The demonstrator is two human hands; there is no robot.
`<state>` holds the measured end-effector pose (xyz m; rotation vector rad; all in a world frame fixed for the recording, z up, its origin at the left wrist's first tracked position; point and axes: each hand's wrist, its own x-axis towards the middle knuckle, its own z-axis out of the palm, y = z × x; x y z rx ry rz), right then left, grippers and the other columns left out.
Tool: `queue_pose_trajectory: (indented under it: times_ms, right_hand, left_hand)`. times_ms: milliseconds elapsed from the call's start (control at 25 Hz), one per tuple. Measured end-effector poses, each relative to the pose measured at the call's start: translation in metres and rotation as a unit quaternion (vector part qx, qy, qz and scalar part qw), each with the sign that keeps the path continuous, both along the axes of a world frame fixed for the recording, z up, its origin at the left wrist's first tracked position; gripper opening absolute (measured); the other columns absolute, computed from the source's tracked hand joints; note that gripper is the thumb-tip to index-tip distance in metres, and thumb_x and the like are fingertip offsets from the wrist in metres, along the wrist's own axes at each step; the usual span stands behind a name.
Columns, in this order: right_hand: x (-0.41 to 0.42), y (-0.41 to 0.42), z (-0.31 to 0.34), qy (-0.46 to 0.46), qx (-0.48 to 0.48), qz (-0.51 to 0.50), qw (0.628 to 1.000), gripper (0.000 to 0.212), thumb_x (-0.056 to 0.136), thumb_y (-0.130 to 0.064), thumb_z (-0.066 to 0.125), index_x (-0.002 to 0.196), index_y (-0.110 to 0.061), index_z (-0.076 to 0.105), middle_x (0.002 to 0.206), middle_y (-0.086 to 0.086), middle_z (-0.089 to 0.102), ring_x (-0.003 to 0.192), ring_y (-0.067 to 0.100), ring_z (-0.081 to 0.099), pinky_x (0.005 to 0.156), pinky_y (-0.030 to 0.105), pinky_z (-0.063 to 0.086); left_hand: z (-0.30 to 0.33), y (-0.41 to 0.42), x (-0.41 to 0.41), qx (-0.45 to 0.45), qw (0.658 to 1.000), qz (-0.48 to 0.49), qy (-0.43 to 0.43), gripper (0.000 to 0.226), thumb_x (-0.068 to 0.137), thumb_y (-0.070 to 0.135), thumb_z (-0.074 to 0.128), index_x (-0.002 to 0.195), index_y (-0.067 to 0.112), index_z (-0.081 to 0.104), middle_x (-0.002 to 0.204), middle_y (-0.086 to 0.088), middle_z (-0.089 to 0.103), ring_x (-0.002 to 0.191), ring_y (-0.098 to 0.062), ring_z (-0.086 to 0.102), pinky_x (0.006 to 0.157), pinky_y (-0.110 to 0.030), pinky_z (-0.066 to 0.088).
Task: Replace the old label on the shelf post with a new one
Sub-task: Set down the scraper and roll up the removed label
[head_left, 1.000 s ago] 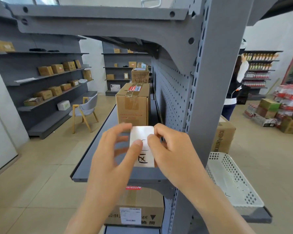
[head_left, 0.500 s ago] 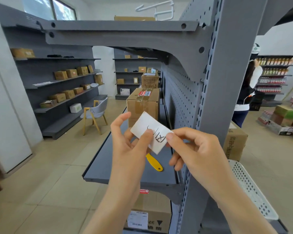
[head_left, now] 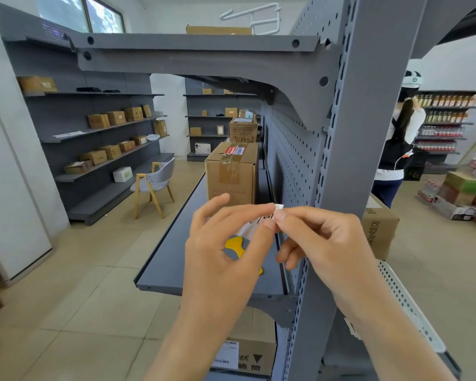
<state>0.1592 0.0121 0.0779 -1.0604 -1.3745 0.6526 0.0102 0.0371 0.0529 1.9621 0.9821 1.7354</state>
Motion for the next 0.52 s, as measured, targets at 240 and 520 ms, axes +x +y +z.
queue_pose_trajectory:
  times_ms: [240, 520]
  right_hand:
    - [0.0041, -0.0017, -0.0033, 0.015, -0.015, 0.035, 0.999, 0.019, 0.089, -0.018, 0.067, 0.097, -0.010, 0.082, 0.081, 0.006, 0.082, 0.049, 0.015, 0.067, 0.049, 0.021, 0.054]
    - [0.0043, 0.0006, -0.0045, 0.041, -0.018, 0.040, 0.998, 0.022, 0.084, -0.022, 0.068, 0.094, -0.009, 0.082, 0.079, 0.007, 0.081, 0.047, 0.013, 0.066, 0.048, 0.020, 0.054]
  left_hand:
    - [0.0004, -0.0028, -0.0019, -0.035, 0.997, -0.059, -0.046, 0.023, 0.088, 0.040, 0.067, 0.101, 0.058, 0.073, 0.106, 0.034, 0.073, 0.125, -0.004, 0.058, 0.091, -0.006, 0.043]
    - [-0.0006, -0.0010, -0.0025, -0.026, 0.997, -0.059, -0.036, 0.022, 0.085, 0.050, 0.061, 0.102, 0.060, 0.072, 0.106, 0.037, 0.072, 0.125, -0.002, 0.057, 0.091, -0.005, 0.042]
